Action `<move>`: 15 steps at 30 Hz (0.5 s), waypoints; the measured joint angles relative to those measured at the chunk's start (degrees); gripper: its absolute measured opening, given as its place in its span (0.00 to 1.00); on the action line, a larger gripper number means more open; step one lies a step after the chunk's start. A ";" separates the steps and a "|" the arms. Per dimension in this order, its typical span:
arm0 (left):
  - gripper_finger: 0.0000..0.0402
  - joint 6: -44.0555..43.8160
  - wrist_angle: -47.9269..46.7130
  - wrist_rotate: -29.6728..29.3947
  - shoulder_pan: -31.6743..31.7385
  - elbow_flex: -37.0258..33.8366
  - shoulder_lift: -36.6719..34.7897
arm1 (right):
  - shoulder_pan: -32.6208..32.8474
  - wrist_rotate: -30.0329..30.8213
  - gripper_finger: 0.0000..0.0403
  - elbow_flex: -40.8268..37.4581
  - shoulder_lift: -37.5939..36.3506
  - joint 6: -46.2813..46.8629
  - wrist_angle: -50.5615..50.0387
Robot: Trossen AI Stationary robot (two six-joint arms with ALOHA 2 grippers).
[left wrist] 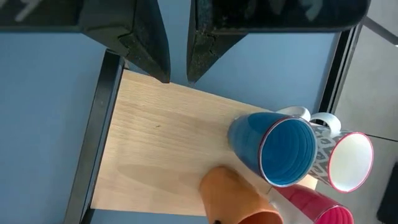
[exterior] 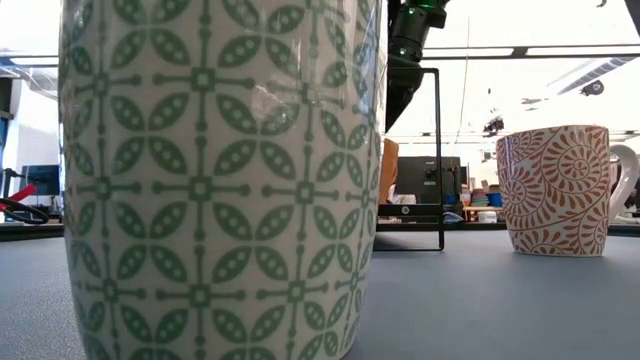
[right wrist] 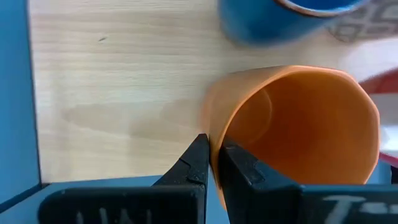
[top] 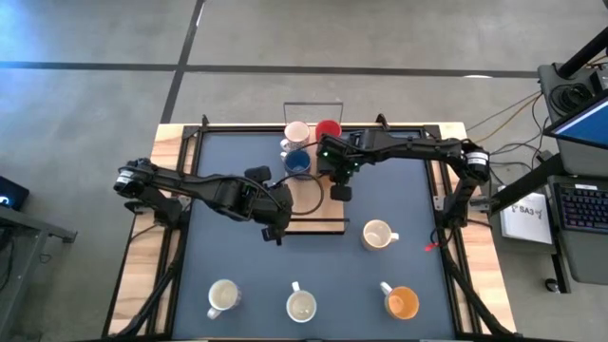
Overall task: Place coffee mugs
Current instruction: Put the orange mug on the shelf
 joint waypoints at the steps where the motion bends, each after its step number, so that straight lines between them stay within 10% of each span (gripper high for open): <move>1: 0.09 0.01 -0.02 0.00 0.00 0.00 0.00 | -0.27 0.08 0.03 -0.01 0.00 0.94 0.17; 15: 0.09 -0.06 -0.04 -0.02 0.00 0.00 0.00 | -1.47 0.16 0.10 0.10 0.97 5.72 2.57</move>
